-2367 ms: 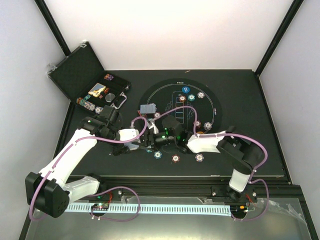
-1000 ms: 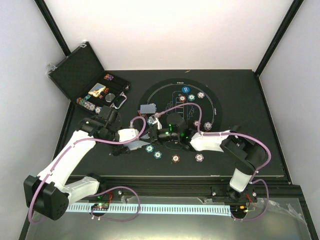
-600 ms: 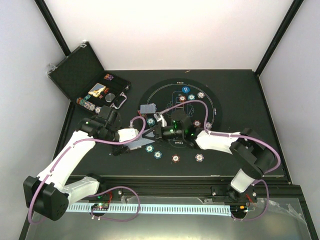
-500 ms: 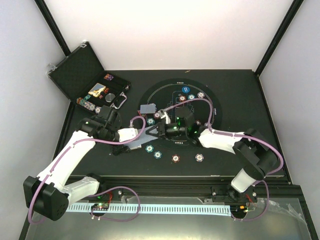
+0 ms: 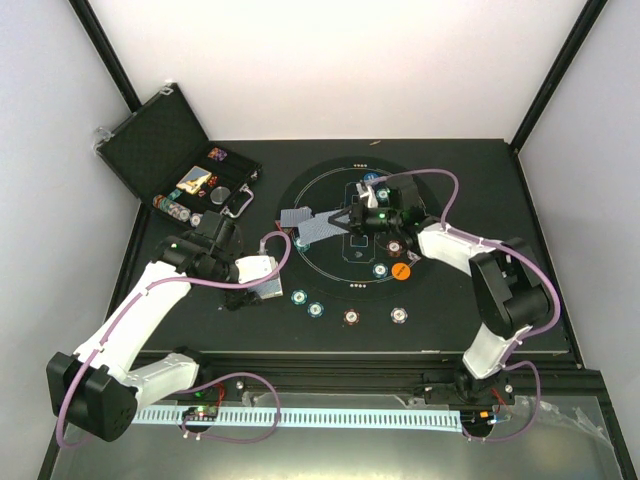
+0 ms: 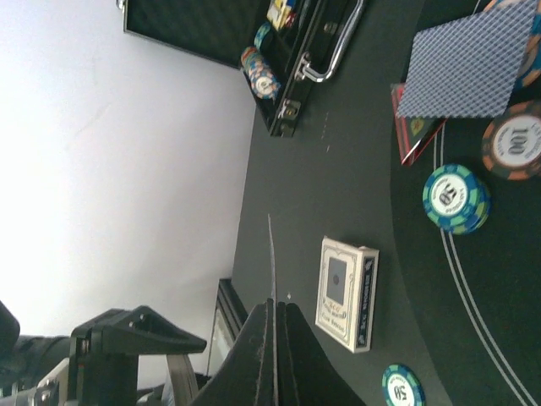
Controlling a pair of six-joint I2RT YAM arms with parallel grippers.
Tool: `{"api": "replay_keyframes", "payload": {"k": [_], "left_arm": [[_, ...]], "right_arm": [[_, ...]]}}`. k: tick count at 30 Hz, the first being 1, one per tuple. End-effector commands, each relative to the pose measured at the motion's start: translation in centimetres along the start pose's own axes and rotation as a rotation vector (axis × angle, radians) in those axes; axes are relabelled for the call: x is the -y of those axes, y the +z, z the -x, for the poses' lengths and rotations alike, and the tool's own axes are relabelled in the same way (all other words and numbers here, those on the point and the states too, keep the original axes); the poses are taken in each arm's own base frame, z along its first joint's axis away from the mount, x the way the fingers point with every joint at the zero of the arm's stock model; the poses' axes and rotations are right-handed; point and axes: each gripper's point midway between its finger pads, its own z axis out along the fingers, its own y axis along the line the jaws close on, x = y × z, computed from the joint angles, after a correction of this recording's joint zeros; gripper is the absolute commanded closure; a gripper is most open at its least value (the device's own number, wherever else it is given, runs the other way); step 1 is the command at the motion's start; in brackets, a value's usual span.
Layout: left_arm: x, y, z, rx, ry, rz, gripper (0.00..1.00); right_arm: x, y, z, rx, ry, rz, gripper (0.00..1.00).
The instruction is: Distribute texas hold em gaming equipment
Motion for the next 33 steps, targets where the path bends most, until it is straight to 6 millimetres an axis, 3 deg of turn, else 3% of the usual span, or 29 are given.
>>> {"api": "replay_keyframes", "payload": {"k": [1, 5, 10, 14, 20, 27, 33], "left_arm": [[-0.3, -1.0, 1.1, 0.054, 0.013, 0.030, 0.98], [-0.5, -0.9, 1.3, 0.055, 0.014, 0.032, 0.98], [-0.6, -1.2, 1.6, 0.064, 0.013, 0.034, 0.98], [-0.5, -1.4, 1.3, 0.056, 0.014, 0.048, 0.98], [-0.5, -1.4, 0.8, 0.043, 0.026, 0.066, 0.99], [-0.5, -1.2, 0.9, 0.047, 0.020, 0.056, 0.99], [-0.5, -1.5, 1.2, 0.053, 0.017, 0.057, 0.98]], "right_arm": [[-0.3, 0.2, -1.7, -0.069, 0.007, 0.039, 0.99], [-1.1, 0.2, -3.9, -0.082, 0.005, 0.062, 0.99], [-2.3, 2.8, -7.0, -0.140, -0.012, 0.053, 0.99], [-3.7, 3.8, -8.2, -0.148, -0.002, 0.105, 0.99], [-6.0, 1.8, -9.7, -0.129, -0.040, 0.123, 0.99], [-6.8, -1.4, -10.9, -0.086, -0.057, 0.104, 0.99], [-7.7, -1.8, -11.3, -0.082, -0.062, 0.122, 0.99]]}}
